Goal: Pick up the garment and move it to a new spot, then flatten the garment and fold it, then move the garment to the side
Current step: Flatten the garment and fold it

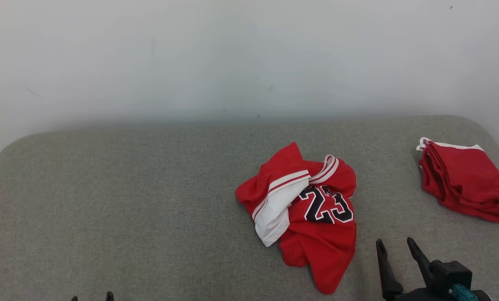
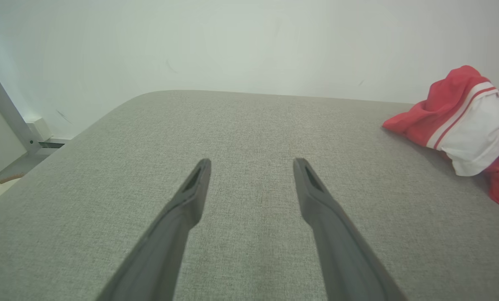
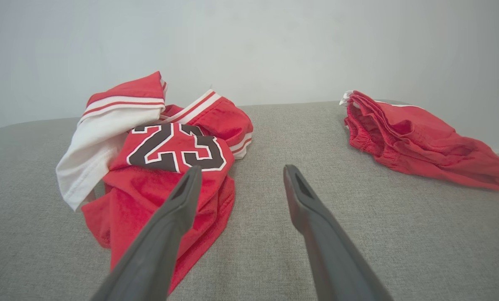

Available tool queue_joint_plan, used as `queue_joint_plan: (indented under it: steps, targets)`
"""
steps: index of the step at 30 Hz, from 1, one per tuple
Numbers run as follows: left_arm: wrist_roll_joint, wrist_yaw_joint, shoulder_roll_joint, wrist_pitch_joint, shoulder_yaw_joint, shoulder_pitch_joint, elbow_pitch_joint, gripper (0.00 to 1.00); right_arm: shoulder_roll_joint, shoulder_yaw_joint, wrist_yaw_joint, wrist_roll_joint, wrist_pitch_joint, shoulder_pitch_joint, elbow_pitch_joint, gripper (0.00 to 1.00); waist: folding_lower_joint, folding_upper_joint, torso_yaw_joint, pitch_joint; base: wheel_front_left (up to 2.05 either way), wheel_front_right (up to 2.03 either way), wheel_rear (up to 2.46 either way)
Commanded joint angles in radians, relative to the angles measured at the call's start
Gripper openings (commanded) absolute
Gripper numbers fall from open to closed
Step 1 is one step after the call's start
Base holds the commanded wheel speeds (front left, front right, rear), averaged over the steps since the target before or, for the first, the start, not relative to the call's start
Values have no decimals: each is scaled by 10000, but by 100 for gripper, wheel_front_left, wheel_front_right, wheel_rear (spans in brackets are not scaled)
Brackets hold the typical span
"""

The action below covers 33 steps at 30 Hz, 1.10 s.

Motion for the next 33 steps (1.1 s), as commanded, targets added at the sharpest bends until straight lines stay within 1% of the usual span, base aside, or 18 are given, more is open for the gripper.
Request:
queue_joint_plan:
  steps: [1,5,8,13,17,20,22,23,24,26,28,30,33]
  targets:
    - [6,3,13,-35,-27,-28,25,100,44,26,-24,-8,-4,119,-24,100,0,0,1,8,0,0,0]
    - [14,21,36,-35,-85,-55,20,100,65,61,-24,48,12,97,19,100,0,0,-34,30,0,0,0]
    - [-129,-69,-7,165,-156,-105,-29,100,73,110,-24,80,37,56,67,100,0,0,-146,86,0,0,0]
    - [-330,-247,56,757,-388,-568,-324,100,78,222,-24,125,83,-79,59,100,0,0,-573,243,0,0,0]
    - [-698,-536,53,1852,-935,-1403,-563,100,85,301,-24,130,113,-216,71,100,0,0,-1112,460,0,0,0]
    - [-812,-718,369,2858,-1423,-2384,-518,100,86,403,-24,136,127,-321,66,100,0,0,-1636,705,0,0,0]
    - [-989,-805,422,3599,-1857,-3173,-451,100,87,406,-24,115,149,-349,19,100,0,0,-1989,909,0,0,0]
    - [-989,-805,422,3599,-1857,-3173,-451,100,87,406,-24,115,149,-349,19,100,0,0,-1989,909,0,0,0]
    - [-1025,-819,552,3945,-2017,-3594,-371,100,86,442,-24,106,162,-404,11,100,0,0,-2186,1018,0,0,0]
    - [-1218,-844,723,4746,-2323,-4479,-35,100,85,467,-24,139,135,-540,-6,100,0,0,-2550,1234,0,0,0]
    - [-1240,-868,742,5480,-2676,-5388,321,100,91,520,-24,183,89,-611,39,100,0,0,-2919,1428,0,0,0]
    - [-934,-877,862,6055,-3021,-6221,704,100,89,573,-24,221,29,-676,76,100,0,0,-3290,1605,0,0,0]
    - [-965,-876,757,7007,-3330,-7148,1433,100,95,669,-24,287,-23,-826,152,100,0,0,-3844,1840,0,0,0]
